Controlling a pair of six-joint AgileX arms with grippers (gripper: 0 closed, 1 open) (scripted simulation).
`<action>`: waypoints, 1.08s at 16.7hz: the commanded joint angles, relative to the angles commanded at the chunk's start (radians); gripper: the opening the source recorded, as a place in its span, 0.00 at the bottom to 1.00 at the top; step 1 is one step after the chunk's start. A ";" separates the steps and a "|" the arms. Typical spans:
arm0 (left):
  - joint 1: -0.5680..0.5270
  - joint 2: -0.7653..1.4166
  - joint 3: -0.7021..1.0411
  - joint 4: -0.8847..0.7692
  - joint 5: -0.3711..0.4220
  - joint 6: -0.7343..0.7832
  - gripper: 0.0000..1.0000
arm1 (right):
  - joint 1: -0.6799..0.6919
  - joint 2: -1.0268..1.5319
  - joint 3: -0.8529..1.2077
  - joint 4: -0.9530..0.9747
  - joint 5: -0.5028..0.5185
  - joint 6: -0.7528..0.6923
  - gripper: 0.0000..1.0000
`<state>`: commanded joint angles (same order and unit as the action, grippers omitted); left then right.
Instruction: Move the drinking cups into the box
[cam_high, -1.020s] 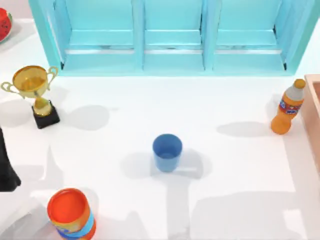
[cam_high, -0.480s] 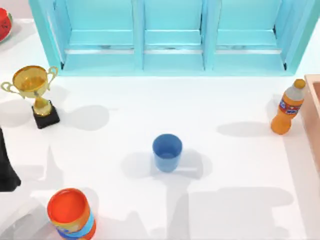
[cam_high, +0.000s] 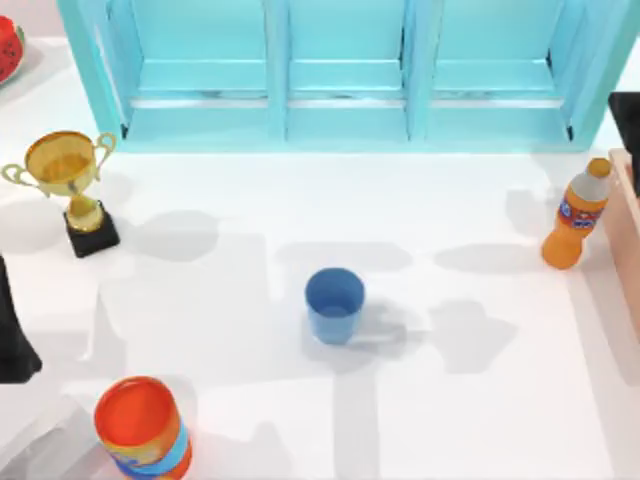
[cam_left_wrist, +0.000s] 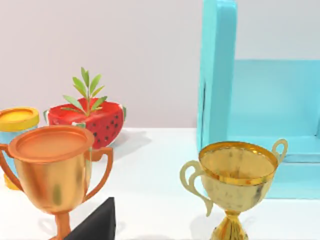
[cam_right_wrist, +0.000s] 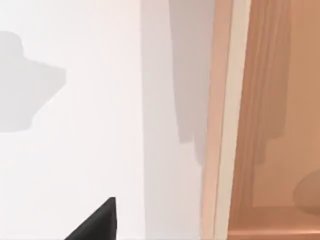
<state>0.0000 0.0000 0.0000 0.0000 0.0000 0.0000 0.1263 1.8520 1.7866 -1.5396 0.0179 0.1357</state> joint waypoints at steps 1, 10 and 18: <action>0.000 0.000 0.000 0.000 0.000 0.000 1.00 | 0.088 0.057 0.043 0.007 -0.001 0.090 1.00; 0.000 0.000 0.000 0.000 0.000 0.000 1.00 | 0.591 0.371 0.297 0.106 -0.015 0.601 1.00; 0.000 0.000 0.000 0.000 0.000 0.000 1.00 | 0.594 0.373 0.257 0.147 -0.015 0.604 1.00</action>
<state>0.0000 0.0000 0.0000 0.0000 0.0000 0.0000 0.7203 2.2251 2.0441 -1.3928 0.0031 0.7399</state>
